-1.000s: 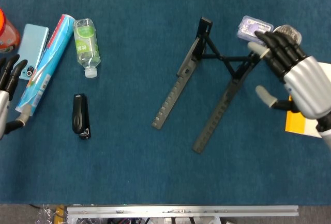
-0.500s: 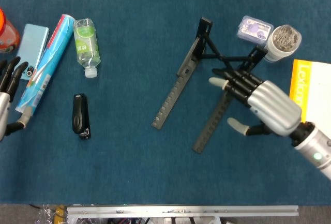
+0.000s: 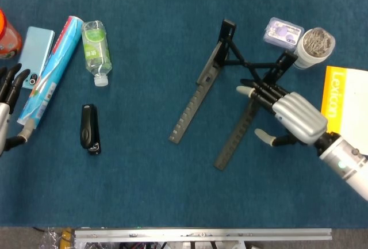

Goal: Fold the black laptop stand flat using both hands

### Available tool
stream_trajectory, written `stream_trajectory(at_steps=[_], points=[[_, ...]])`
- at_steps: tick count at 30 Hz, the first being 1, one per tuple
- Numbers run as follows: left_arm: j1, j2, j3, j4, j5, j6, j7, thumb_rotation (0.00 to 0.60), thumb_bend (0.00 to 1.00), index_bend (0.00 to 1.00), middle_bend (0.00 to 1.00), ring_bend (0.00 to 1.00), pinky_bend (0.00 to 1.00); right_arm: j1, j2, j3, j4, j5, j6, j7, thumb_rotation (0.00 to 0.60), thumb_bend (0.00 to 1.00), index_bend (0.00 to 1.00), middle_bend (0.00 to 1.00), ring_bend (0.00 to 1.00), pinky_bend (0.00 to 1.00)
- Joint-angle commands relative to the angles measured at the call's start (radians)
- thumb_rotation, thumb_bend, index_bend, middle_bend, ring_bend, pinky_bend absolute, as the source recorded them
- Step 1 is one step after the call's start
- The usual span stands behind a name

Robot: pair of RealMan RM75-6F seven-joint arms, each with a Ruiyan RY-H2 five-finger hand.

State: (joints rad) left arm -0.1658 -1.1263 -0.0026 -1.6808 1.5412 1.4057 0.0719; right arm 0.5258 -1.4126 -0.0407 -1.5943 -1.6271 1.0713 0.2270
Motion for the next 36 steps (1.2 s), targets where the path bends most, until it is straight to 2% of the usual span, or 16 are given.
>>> stream_trajectory(at_steps=[1, 15, 25, 31, 36], points=[[0.002, 0.003, 0.0, 0.002, -0.001, 0.003, -0.002, 0.6, 0.34, 0.0, 0.04, 0.0, 0.0, 0.007, -0.026, 0.005, 0.037, 0.018, -0.019, 0.017, 0.6, 0.34, 0.0, 0.03, 0.0, 0.12], [-0.001, -0.005, 0.0, 0.005, 0.001, -0.003, -0.001, 0.6, 0.34, 0.0, 0.04, 0.0, 0.0, -0.002, -0.038, 0.007, 0.097, 0.05, -0.021, -0.003, 0.6, 0.34, 0.0, 0.03, 0.0, 0.12], [0.003, 0.0, -0.001, -0.003, -0.001, 0.004, 0.007, 0.6, 0.34, 0.0, 0.04, 0.0, 0.0, 0.018, -0.025, -0.001, 0.016, -0.017, 0.004, 0.034, 0.6, 0.34, 0.0, 0.03, 0.0, 0.12], [0.006, 0.006, -0.001, -0.014, 0.002, 0.01, 0.014, 0.6, 0.34, 0.0, 0.04, 0.0, 0.0, 0.055, -0.033, 0.024, -0.037, -0.027, -0.013, 0.074, 0.6, 0.34, 0.0, 0.03, 0.0, 0.12], [0.011, 0.014, 0.003, -0.023, 0.008, 0.018, 0.018, 0.6, 0.34, 0.0, 0.04, 0.0, 0.0, 0.092, -0.075, 0.069, -0.045, 0.008, -0.042, 0.091, 0.6, 0.34, 0.0, 0.03, 0.0, 0.12]])
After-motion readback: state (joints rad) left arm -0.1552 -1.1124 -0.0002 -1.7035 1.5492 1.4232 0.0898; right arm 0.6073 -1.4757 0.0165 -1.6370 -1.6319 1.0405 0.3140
